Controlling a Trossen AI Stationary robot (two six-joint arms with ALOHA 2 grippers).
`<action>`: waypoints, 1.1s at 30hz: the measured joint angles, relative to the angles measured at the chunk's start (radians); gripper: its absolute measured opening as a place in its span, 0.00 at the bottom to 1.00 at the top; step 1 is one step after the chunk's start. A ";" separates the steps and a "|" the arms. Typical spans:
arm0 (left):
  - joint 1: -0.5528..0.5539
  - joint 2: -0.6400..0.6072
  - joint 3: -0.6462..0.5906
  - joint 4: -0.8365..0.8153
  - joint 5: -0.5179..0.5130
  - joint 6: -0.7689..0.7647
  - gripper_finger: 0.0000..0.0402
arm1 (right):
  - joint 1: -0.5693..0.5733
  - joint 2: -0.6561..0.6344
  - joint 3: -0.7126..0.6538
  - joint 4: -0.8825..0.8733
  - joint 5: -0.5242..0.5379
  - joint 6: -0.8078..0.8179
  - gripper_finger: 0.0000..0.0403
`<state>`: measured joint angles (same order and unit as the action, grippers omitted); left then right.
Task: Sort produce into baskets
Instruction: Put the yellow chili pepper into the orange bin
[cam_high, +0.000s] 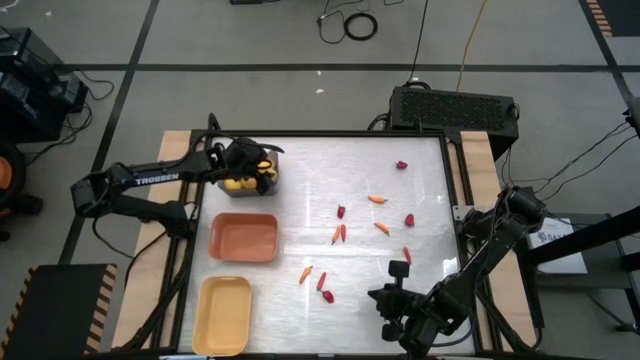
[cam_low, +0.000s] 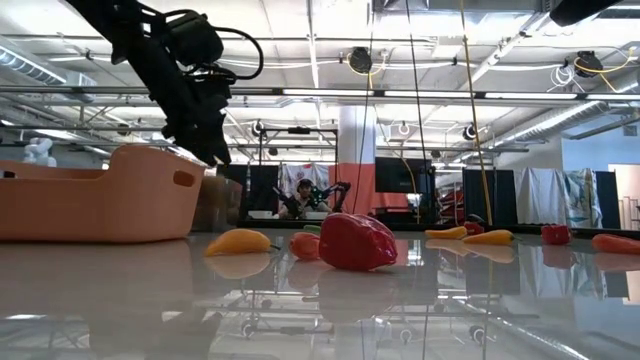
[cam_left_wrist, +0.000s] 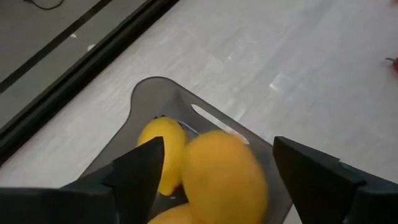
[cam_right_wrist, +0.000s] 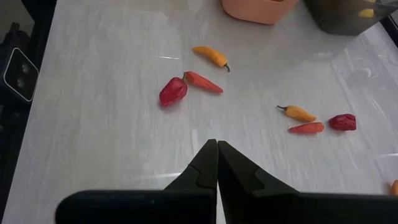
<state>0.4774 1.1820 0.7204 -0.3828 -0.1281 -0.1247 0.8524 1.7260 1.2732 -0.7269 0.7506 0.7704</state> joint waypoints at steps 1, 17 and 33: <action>0.000 0.000 0.000 0.000 0.005 0.000 0.78 | 0.000 0.000 0.000 0.000 0.000 0.000 0.00; -0.022 0.000 0.021 0.008 0.270 -0.075 0.79 | -0.001 0.000 0.000 -0.002 0.003 0.000 0.00; -0.408 0.030 0.087 0.289 0.221 -0.107 0.79 | -0.050 0.000 0.000 0.007 0.007 0.001 0.00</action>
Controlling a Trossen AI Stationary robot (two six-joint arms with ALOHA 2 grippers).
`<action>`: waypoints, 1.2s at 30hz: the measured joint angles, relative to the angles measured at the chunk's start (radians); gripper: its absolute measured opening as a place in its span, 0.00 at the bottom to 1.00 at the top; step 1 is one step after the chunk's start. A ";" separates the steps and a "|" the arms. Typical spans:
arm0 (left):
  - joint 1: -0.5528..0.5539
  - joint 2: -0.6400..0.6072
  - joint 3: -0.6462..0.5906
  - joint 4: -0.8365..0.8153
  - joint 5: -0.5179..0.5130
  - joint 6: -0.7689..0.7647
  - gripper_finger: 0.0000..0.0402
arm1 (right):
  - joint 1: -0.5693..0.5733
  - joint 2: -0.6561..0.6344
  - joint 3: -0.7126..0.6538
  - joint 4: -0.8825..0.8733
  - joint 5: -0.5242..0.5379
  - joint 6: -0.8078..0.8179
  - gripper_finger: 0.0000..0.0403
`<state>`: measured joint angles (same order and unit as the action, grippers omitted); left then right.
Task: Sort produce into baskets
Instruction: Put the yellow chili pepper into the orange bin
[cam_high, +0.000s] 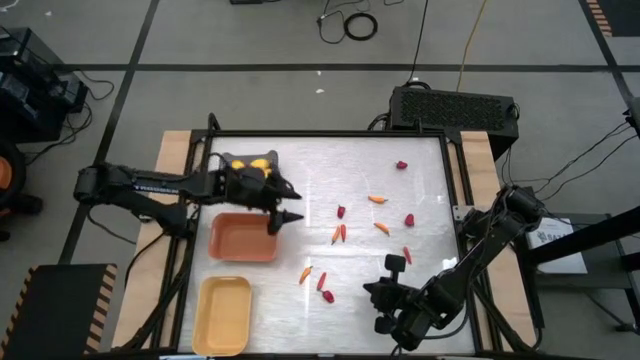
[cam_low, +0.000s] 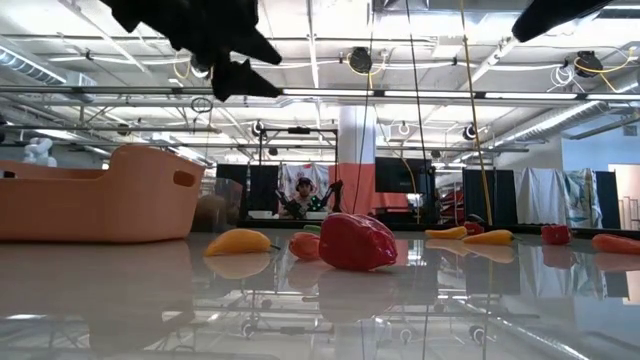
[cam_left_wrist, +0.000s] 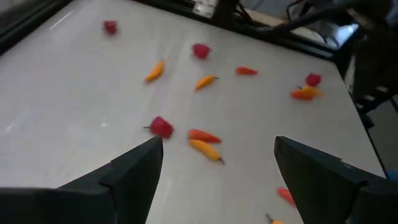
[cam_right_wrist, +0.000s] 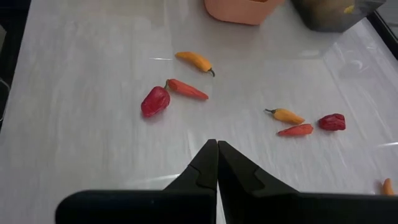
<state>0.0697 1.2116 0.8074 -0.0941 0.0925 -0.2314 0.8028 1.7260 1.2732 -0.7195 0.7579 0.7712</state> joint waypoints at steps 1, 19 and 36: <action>-0.024 0.015 0.000 0.026 -0.020 0.000 0.79 | -0.004 0.000 0.000 0.001 0.000 0.000 0.00; -0.230 0.469 0.184 0.119 -0.372 -0.213 0.71 | -0.023 0.000 0.000 0.004 0.000 -0.028 0.00; -0.207 0.724 0.283 0.133 -0.450 -0.315 0.71 | -0.022 0.000 0.000 -0.005 -0.001 -0.027 0.00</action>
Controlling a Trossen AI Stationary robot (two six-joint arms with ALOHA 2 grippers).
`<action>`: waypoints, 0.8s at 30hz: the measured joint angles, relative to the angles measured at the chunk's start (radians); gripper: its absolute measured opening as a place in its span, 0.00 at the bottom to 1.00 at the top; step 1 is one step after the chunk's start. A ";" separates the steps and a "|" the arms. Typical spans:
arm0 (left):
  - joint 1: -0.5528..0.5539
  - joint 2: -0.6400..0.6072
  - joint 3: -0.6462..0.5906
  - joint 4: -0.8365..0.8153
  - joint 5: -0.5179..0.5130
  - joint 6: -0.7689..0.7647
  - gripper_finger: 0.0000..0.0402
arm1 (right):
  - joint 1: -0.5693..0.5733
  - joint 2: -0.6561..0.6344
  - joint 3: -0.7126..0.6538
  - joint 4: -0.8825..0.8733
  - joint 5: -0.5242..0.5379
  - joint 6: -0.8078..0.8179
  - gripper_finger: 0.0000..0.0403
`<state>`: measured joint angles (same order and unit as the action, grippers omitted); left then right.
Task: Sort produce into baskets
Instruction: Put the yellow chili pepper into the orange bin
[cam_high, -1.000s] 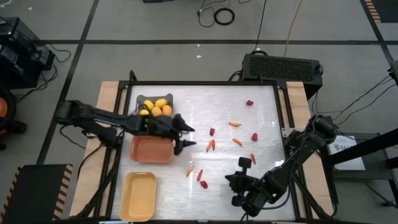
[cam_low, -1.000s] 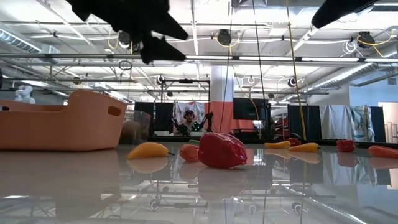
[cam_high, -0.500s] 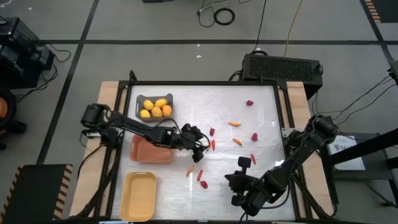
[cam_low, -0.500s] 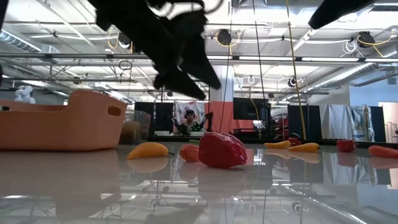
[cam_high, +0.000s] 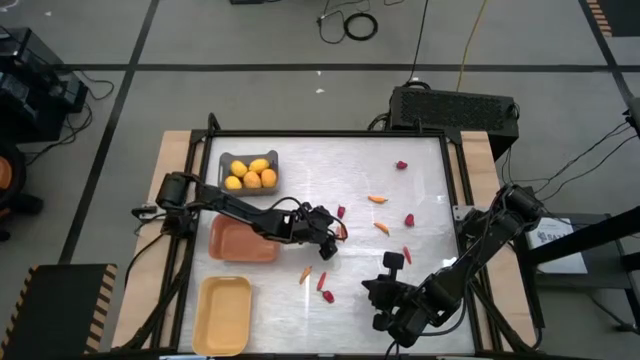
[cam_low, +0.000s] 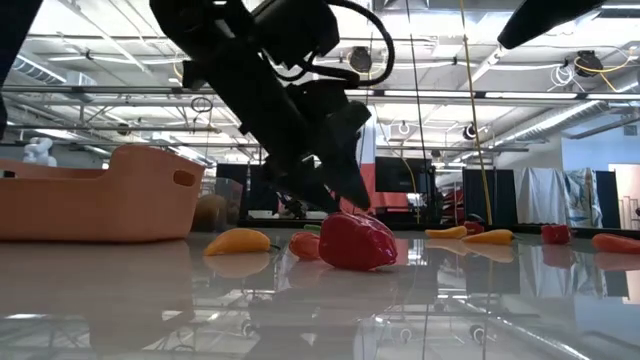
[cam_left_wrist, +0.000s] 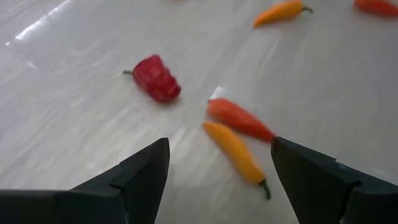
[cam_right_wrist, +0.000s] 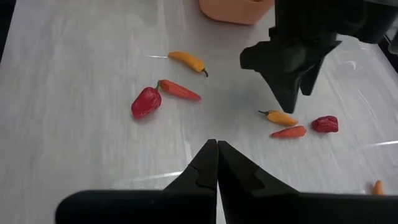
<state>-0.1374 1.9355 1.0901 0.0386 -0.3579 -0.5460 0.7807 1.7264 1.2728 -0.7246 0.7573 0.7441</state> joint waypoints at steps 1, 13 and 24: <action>0.000 0.007 0.000 0.011 -0.001 -0.001 0.71 | 0.000 0.000 0.000 0.000 0.000 0.000 0.00; -0.001 0.058 -0.001 0.019 -0.018 -0.022 0.71 | 0.000 0.000 0.000 -0.001 0.000 0.002 0.00; -0.002 0.068 0.000 0.028 -0.010 -0.023 0.71 | 0.000 0.000 0.000 -0.003 0.000 0.001 0.00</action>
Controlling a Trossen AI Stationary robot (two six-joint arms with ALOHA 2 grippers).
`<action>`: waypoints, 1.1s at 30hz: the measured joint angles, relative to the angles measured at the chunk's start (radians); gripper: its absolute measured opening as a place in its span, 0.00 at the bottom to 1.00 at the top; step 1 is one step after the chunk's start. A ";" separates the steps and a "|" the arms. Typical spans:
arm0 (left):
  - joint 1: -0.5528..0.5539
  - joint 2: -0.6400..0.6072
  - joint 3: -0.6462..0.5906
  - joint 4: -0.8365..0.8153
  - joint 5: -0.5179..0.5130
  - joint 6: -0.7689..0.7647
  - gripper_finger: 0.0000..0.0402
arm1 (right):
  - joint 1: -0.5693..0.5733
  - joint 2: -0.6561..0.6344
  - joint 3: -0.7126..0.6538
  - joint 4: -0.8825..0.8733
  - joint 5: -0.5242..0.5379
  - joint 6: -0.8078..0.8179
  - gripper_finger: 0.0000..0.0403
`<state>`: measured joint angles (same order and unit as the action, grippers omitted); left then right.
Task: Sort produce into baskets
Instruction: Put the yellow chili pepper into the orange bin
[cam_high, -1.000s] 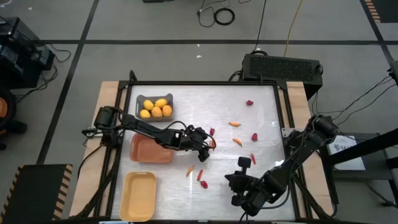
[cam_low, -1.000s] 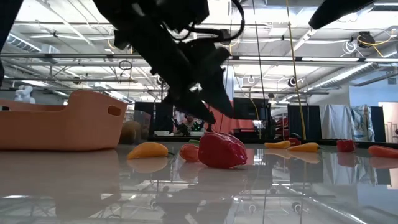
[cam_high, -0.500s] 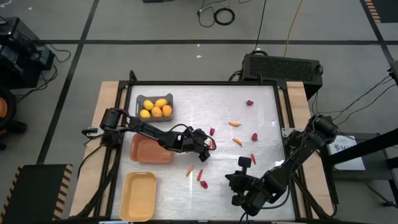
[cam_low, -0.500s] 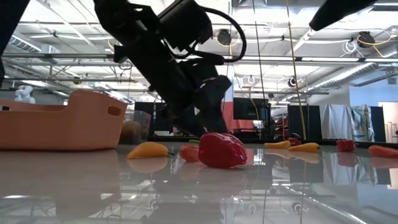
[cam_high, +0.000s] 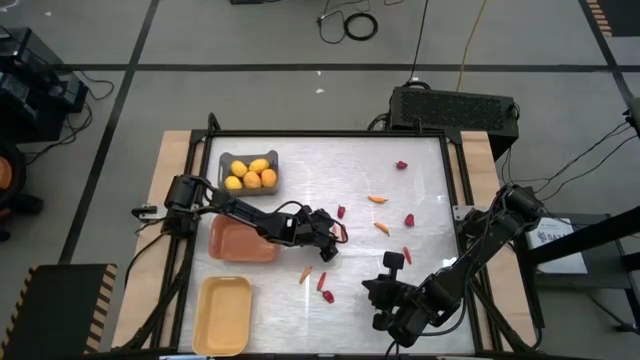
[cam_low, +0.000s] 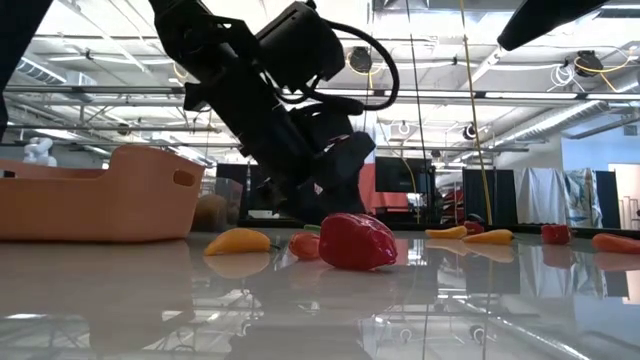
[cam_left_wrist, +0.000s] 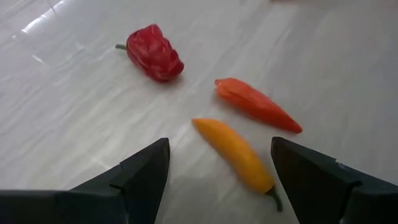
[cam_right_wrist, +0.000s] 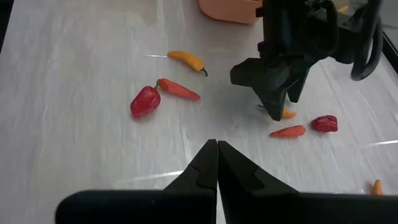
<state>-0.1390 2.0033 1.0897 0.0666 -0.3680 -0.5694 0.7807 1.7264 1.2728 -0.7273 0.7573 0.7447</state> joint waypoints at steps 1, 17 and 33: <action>0.000 0.000 0.000 0.000 0.000 0.000 0.71 | 0.000 0.000 0.000 0.000 0.000 0.000 0.00; 0.000 0.000 0.000 -0.008 0.000 0.000 0.69 | 0.000 0.000 0.000 0.000 0.000 0.001 0.00; 0.000 0.000 0.000 -0.008 0.001 0.031 0.41 | 0.000 0.000 0.000 0.000 0.000 -0.001 0.00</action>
<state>-0.1389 2.0033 1.0893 0.0589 -0.3668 -0.5384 0.7807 1.7264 1.2728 -0.7270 0.7574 0.7441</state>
